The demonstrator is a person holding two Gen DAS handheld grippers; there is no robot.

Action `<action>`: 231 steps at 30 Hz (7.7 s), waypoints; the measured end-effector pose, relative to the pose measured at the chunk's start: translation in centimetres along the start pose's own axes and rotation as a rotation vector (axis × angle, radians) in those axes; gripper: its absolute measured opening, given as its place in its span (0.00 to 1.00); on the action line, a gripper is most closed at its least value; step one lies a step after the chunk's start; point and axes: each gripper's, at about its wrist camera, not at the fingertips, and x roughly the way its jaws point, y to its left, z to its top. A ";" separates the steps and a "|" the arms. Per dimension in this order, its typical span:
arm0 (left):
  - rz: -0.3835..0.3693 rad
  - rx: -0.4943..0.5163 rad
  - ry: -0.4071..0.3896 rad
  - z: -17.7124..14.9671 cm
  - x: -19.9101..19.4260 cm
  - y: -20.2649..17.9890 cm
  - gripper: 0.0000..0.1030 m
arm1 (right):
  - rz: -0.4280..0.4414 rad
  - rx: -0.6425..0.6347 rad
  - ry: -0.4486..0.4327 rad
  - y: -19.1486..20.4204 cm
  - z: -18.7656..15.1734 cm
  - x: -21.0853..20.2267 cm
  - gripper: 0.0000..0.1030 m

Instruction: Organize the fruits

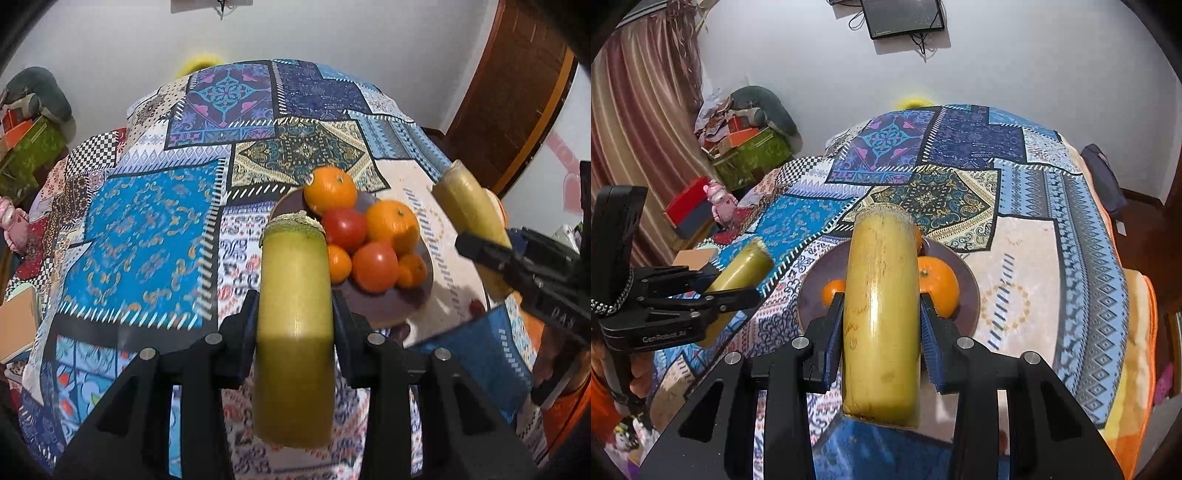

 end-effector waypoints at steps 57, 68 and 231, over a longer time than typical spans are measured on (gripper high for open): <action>0.009 0.030 -0.038 3.6 3.3 -0.2 0.43 | -0.029 -0.074 -0.008 -0.6 2.2 0.5 0.42; -0.006 0.064 -0.049 -1.0 -0.4 -2.4 0.53 | -0.105 -0.047 0.000 -3.2 -2.2 -4.7 0.45; 0.110 0.013 -0.794 -11.9 -30.4 -8.7 0.99 | -0.159 -0.086 -0.601 12.6 -5.4 -26.4 1.00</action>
